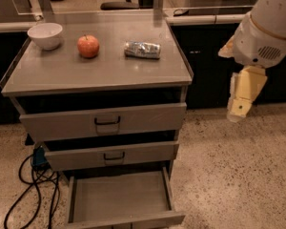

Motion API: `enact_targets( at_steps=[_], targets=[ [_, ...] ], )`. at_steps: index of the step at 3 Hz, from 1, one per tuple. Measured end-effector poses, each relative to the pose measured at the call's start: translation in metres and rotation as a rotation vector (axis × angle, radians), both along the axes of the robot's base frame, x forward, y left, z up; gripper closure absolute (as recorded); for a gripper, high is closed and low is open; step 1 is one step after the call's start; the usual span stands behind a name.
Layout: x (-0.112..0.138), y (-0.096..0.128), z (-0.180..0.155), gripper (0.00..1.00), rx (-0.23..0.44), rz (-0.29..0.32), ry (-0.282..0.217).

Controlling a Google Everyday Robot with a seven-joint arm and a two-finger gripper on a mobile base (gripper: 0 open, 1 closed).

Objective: Place redbull can into bottom drawer

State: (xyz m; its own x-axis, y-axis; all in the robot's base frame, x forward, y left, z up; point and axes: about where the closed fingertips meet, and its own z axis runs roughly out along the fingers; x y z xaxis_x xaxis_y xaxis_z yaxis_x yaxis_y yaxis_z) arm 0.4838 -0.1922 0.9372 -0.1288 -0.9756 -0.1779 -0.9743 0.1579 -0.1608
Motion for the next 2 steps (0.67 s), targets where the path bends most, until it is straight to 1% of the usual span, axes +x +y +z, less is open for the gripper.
enact_targets(
  at_steps=[1, 2],
  targets=[
    [0.061, 0.036, -0.043, 0.0, -0.015, 0.103, 0.052],
    [0.125, 0.075, -0.07, 0.0, -0.016, 0.181, 0.045]
  ],
)
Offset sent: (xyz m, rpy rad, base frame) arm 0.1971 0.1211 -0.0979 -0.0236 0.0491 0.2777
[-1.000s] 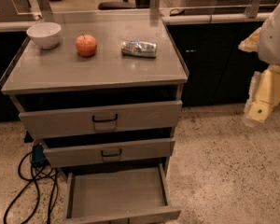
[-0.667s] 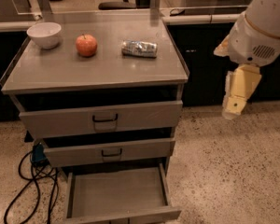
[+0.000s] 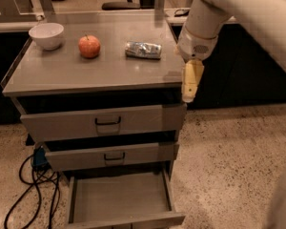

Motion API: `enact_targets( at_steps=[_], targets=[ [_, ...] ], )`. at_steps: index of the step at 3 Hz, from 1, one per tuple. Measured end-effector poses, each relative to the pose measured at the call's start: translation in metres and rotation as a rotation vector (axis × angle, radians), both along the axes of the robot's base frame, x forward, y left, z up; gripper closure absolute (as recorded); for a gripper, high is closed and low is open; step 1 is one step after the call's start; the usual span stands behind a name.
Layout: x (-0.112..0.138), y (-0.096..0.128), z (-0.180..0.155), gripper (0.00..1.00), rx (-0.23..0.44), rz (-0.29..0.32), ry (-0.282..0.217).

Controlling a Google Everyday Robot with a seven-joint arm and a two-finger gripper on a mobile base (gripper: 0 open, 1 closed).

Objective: Place redbull can into bottom drawer

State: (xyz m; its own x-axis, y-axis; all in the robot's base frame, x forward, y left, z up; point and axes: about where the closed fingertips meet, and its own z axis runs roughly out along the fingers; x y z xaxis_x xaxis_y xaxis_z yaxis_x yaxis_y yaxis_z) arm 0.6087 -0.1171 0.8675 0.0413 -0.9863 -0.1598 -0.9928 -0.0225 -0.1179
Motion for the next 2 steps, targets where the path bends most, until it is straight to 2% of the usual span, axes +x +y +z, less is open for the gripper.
enact_targets(
  at_steps=[1, 2],
  targets=[
    [0.0529, 0.0387, 0.0056, 0.0, 0.026, 0.046, -0.089],
    [0.058, 0.0435, 0.0108, 0.0, 0.037, 0.047, -0.104]
  ],
)
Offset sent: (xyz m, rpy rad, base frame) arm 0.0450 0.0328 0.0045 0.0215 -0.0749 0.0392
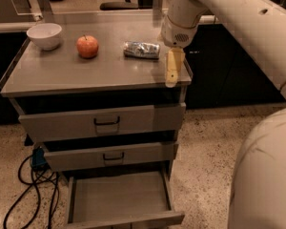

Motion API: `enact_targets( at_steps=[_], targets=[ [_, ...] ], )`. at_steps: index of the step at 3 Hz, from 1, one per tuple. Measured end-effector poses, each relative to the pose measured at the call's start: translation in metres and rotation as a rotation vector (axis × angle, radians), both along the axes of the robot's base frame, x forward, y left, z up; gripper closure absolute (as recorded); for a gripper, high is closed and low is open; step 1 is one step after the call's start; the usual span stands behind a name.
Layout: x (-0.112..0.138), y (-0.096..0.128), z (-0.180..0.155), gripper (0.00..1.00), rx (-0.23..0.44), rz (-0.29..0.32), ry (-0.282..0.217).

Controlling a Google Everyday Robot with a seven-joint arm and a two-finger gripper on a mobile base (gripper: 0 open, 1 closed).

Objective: Place redbull can into bottom drawer

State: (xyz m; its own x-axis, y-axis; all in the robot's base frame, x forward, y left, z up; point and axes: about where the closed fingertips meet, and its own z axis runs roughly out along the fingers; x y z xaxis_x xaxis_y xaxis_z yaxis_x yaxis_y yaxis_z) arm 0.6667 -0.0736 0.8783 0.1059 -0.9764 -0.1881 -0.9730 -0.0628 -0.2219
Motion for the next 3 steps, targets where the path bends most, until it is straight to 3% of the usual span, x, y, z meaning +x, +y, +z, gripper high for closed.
enact_targets(
  at_steps=[1, 3],
  targets=[
    [0.011, 0.001, -0.007, 0.0, 0.02, 0.03, -0.003],
    [0.079, 0.05, -0.042, 0.0, 0.001, 0.195, 0.019]
  ],
)
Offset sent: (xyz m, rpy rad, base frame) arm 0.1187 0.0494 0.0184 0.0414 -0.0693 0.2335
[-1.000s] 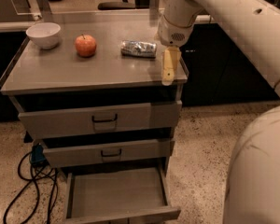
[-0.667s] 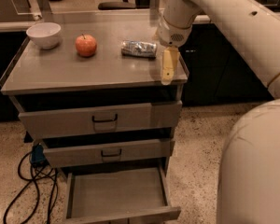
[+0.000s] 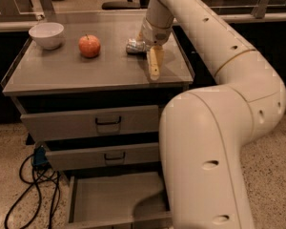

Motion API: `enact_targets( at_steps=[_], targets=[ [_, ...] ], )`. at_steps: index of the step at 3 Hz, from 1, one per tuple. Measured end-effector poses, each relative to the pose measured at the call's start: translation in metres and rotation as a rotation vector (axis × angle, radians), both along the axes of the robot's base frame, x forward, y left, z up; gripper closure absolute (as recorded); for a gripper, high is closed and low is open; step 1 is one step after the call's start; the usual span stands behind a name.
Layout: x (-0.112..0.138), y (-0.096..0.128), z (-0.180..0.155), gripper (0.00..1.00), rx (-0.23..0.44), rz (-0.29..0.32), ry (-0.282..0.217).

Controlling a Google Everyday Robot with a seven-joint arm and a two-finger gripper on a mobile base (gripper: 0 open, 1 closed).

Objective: Place redbull can into bottom drawer

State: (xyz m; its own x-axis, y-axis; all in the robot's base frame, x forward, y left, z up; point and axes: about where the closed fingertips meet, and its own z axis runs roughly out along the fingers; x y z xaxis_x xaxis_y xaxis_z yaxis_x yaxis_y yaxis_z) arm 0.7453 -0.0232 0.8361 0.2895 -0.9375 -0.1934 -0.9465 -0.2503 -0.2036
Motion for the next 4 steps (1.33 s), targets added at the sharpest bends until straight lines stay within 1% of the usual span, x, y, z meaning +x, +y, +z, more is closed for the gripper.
enact_targets(
  at_steps=[1, 2, 3, 4],
  targets=[
    [0.021, 0.004, 0.011, 0.0, 0.033, -0.015, -0.063],
    [0.026, 0.011, 0.01, 0.0, 0.032, -0.009, -0.068],
    [0.034, 0.026, 0.003, 0.0, 0.029, 0.003, -0.053],
    [0.041, 0.042, -0.002, 0.0, 0.044, 0.003, -0.035]
  ],
)
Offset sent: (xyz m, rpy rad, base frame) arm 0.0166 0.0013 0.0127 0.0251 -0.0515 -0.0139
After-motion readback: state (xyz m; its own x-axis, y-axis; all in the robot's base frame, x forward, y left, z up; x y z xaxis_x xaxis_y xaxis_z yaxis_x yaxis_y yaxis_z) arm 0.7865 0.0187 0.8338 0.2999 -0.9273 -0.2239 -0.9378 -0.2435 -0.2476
